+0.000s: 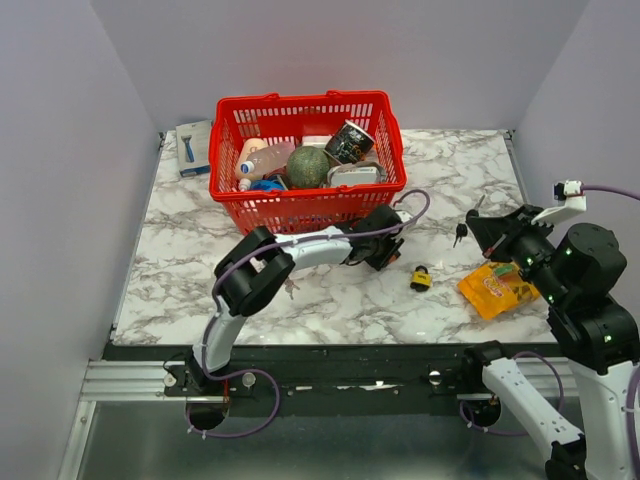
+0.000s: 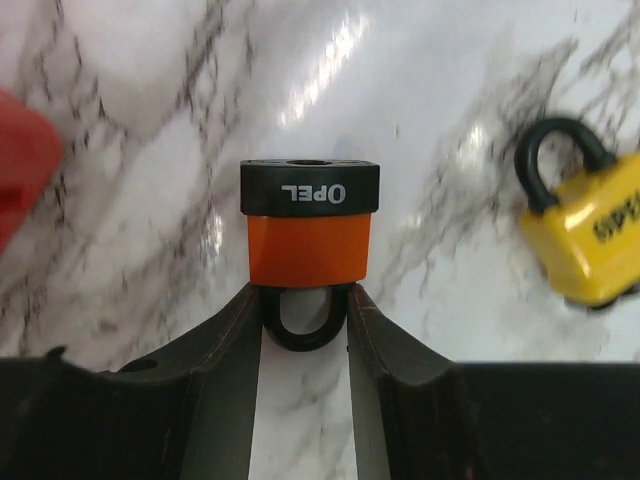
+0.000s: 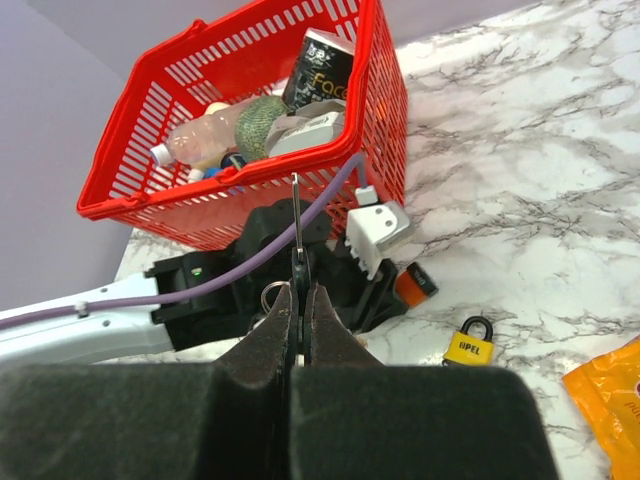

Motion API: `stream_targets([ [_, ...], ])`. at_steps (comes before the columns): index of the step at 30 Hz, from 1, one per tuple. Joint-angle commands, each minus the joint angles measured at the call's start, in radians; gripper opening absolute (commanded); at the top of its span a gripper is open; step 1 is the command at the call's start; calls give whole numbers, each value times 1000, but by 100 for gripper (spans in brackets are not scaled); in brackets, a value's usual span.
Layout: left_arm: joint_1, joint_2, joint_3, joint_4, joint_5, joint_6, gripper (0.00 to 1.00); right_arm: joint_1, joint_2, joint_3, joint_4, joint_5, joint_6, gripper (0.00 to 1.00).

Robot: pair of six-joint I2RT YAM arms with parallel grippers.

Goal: Unlock with the key

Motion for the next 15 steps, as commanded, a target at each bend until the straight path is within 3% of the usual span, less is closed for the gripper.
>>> stream_targets([
  [1,-5,-83,-239,-96,85,67,23,-2,-5,-34,33,-32,15,1],
  [6,-5,-258,-460,-116,136,141,24,-2,0,-65,64,-47,22,1],
  [12,-2,-368,-523,-108,163,84,29,-2,15,-83,96,-72,15,1],
  [13,-2,-373,-518,-121,159,83,31,-3,20,-86,97,-72,13,1],
  [15,-2,-398,-511,-150,131,66,47,-2,25,-91,100,-75,9,1],
])
